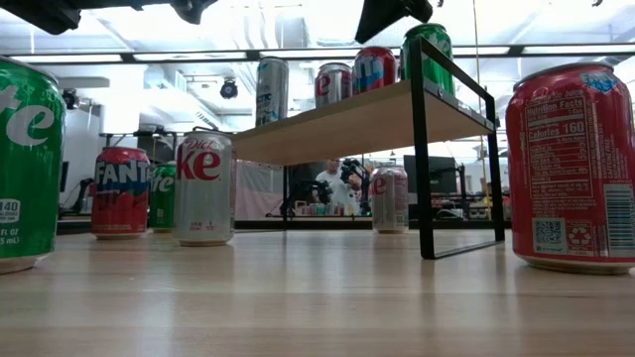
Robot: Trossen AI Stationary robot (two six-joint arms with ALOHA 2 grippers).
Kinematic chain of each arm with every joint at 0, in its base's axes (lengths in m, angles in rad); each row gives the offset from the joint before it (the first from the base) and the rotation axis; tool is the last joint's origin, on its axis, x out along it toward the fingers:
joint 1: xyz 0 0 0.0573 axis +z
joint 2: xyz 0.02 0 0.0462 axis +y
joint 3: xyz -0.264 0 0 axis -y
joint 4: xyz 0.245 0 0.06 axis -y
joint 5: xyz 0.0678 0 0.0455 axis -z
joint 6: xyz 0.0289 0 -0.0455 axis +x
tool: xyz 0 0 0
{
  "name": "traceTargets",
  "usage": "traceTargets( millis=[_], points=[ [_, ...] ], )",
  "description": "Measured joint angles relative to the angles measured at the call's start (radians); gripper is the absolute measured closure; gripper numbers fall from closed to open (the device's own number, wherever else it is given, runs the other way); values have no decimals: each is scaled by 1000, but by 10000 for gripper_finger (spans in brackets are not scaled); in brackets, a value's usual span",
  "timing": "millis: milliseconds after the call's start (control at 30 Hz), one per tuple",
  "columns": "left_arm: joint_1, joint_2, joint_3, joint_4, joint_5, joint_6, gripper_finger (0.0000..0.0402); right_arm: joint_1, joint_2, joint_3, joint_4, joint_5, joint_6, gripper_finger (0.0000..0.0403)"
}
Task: Place canned beverage on shelf
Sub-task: Adjust the orange soda can on the shelf, then put the bottom green soda can on the shelf aligned with the other green soda
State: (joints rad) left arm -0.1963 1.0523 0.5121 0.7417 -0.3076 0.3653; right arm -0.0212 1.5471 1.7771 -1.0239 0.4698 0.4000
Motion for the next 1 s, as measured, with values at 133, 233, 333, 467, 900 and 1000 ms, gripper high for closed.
traceTargets(
  millis=[133, 233, 333, 467, 900, 1000],
  points=[
    [0, 0, 0, 0, 0, 3, 401, 43, -3, 0, 6, 1, -1, 390],
    [0, 0, 0, 0, 0, 3, 401, 90, -6, 0, 14, 2, -6, 390],
    [0, 0, 0, 0, 0, 3, 401, 144, -6, 0, 21, 2, -11, 390],
    [0, 0, 0, 0, 0, 3, 402, 232, -7, -4, 65, 8, -44, 390],
    [0, 0, 0, 12, 0, -8, 401, 487, -8, -135, 268, 187, -124, 390],
    [0, 0, 0, 17, 0, -8, 401, 498, -11, -189, 324, 187, -139, 390]
  ],
)
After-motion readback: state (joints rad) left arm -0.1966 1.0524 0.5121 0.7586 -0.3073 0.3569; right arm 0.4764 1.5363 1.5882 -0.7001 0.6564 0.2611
